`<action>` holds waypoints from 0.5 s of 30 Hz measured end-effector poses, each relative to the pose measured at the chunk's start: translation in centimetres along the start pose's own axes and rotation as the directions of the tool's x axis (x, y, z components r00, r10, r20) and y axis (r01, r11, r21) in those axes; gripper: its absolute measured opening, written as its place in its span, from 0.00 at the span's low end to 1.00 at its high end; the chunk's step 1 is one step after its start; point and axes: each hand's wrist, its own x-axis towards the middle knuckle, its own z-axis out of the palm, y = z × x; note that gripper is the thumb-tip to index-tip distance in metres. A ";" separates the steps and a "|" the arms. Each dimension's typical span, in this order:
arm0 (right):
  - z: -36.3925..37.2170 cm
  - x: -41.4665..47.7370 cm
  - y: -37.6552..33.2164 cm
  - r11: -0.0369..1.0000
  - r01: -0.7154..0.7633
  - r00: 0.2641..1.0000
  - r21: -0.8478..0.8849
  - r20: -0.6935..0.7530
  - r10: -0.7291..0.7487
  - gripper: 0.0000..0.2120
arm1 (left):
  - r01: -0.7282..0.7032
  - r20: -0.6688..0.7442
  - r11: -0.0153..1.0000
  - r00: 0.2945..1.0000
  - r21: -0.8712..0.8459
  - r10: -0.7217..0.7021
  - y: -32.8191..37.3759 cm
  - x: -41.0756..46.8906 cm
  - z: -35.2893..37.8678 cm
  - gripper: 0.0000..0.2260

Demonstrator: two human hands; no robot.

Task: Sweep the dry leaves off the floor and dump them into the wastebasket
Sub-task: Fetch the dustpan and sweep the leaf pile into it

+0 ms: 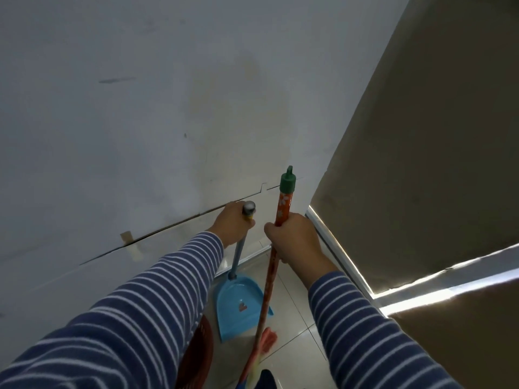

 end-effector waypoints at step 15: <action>-4.2 -8.4 3.7 0.994 0.111 0.994 0.001 -0.016 -0.111 0.13 | -0.046 -0.093 0.998 0.994 0.037 0.050 2.8 -12.3 3.5 0.10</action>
